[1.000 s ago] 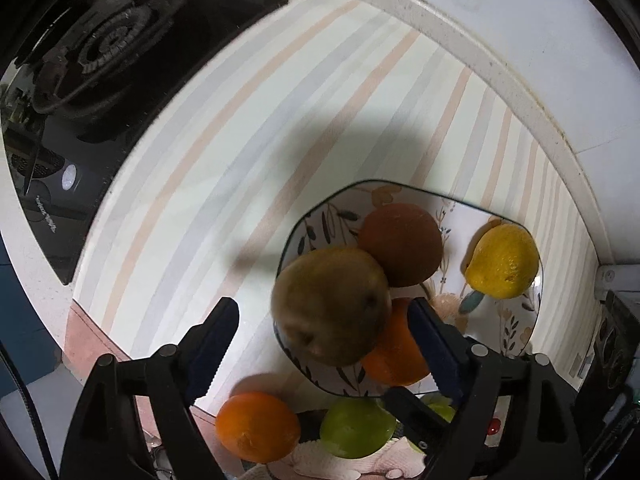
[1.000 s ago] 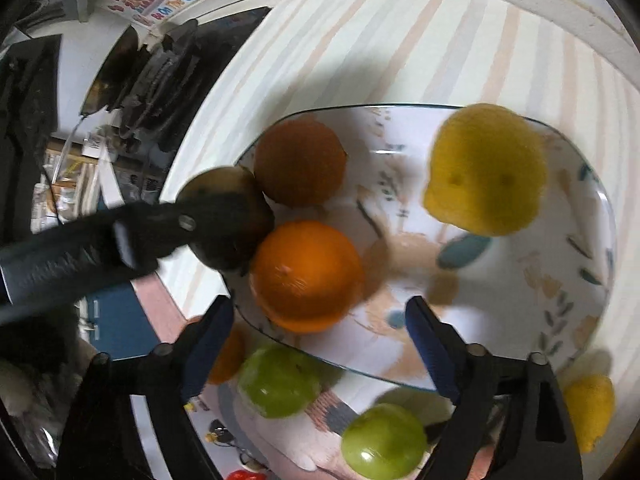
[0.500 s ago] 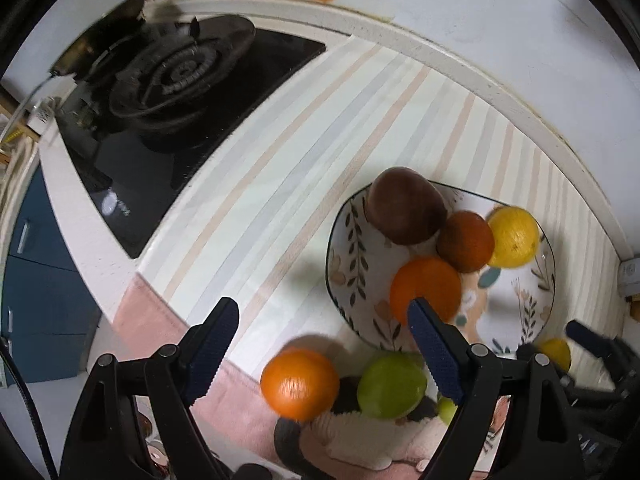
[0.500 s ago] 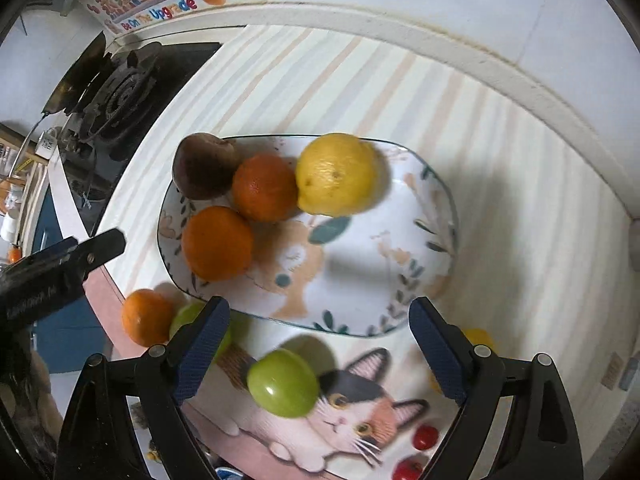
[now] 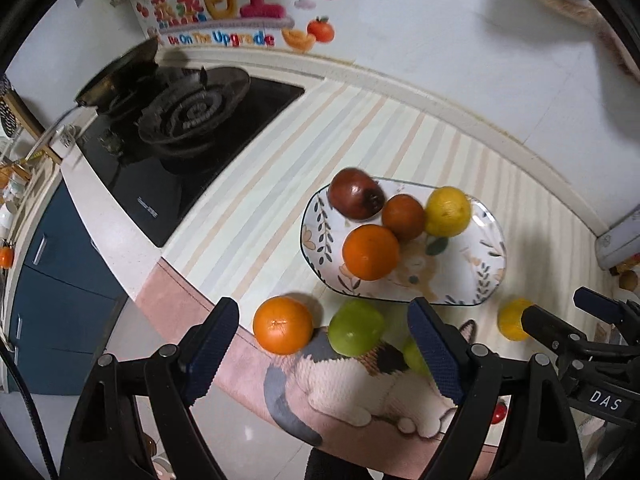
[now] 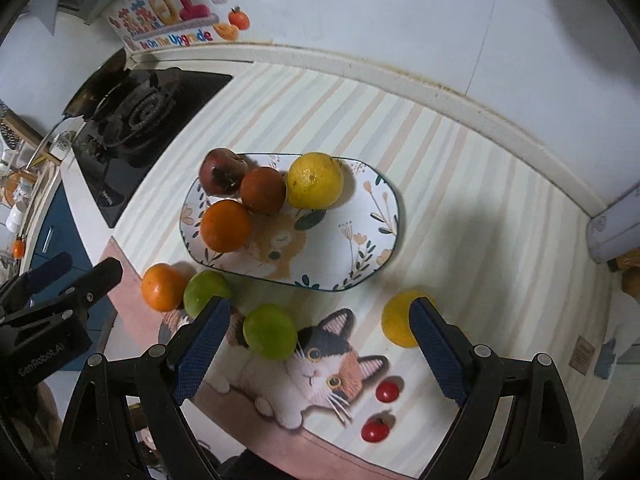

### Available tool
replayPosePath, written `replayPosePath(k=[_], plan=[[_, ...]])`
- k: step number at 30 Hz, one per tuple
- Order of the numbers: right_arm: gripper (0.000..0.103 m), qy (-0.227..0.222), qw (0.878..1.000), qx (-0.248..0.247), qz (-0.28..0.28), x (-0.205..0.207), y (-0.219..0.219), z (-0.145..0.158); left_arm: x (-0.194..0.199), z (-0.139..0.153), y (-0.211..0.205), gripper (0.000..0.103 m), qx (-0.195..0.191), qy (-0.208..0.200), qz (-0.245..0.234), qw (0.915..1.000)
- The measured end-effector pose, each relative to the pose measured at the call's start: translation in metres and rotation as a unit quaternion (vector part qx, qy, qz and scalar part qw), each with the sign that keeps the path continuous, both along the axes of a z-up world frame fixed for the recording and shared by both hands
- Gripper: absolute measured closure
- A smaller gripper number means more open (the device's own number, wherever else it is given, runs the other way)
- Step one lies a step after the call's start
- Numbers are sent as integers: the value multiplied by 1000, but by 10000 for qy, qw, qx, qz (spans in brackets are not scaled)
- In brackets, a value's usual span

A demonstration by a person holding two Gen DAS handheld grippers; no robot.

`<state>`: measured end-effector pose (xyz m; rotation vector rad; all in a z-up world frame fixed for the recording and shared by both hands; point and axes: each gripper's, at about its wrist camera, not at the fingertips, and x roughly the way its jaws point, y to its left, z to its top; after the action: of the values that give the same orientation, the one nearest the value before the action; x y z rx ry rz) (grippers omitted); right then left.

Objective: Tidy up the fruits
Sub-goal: 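Grasp an orange with the left tool while the right tool grasps a green apple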

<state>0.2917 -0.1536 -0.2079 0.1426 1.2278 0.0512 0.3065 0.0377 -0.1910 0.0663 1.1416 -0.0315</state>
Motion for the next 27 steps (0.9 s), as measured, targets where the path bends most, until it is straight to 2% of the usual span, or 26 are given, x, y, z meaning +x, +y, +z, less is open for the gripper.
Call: replayPosePath(k=[7, 17, 27], plan=[[10, -226, 9997, -5, 83, -35, -4, 31, -25, 31, -5, 17, -139, -333, -94, 9993], [10, -586, 9982, 23, 101, -77, -13, 76, -65, 68, -12, 17, -291, -609, -251, 9974], [10, -731, 9971, 231, 11, -91, -19, 96, -82, 81, -12, 17, -478, -653, -241, 9964]])
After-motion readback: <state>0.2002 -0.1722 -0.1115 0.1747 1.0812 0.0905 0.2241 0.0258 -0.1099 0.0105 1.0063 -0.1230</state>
